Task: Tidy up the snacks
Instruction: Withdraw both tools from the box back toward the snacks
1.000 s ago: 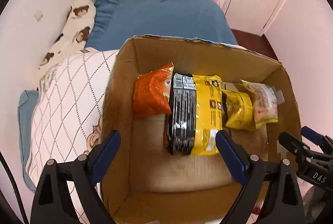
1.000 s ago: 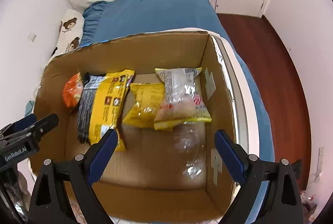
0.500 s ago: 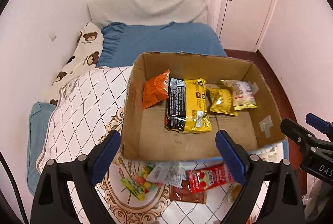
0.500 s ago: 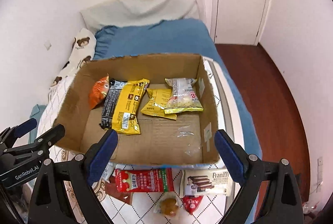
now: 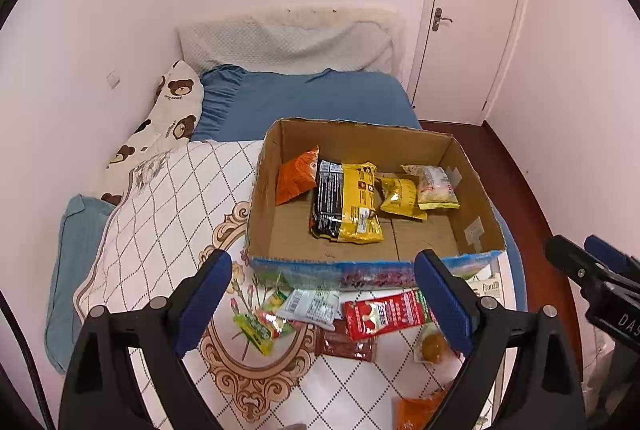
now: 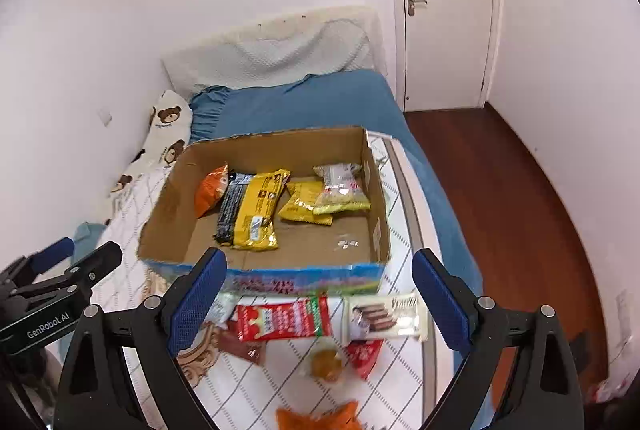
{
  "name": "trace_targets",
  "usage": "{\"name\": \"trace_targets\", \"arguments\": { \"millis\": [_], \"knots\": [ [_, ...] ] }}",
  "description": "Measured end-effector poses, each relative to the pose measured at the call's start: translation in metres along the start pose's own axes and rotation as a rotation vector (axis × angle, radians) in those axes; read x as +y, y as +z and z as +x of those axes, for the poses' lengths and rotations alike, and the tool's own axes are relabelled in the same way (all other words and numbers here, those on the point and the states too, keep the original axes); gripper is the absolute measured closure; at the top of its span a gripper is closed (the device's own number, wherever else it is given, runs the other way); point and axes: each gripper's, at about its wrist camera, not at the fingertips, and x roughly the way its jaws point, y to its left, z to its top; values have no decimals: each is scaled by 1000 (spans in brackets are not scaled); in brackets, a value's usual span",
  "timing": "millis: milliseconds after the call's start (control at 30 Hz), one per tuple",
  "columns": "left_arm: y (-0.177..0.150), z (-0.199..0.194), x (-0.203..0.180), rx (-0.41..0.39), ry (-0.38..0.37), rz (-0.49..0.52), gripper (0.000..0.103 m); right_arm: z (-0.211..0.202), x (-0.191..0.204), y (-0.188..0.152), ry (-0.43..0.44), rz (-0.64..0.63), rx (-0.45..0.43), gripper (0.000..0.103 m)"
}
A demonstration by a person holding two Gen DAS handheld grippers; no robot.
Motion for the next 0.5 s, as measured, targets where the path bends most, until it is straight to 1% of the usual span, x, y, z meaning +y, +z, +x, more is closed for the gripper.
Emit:
{"name": "trace_targets", "arguments": {
  "millis": [100, 167, 200, 267, 367, 433, 500],
  "knots": [
    [-13, -1, -2, 19, -2, 11, 9, 0, -12, -15, 31, 63, 55, 7],
    [-27, 7, -9, 57, 2, 55, 10, 6, -22, -29, 42, 100, 109, 7],
    [-36, 12, -15, 82, -4, 88, 10, 12, -32, -41, 43, 130, 149, 7],
    [-60, 28, -35, 147, -30, 198, 9, 21, -45, -58, 33, 159, 204, 7],
    [-106, 55, -75, 254, -64, 414, 9, 41, -79, -97, 1, 243, 318, 7],
    [-143, 74, -105, 323, -73, 575, 9, 50, -101, -119, -5, 309, 373, 7],
    [-168, 85, -127, 369, -107, 683, 9, 60, -121, -141, -11, 362, 426, 7]
  ]
}}
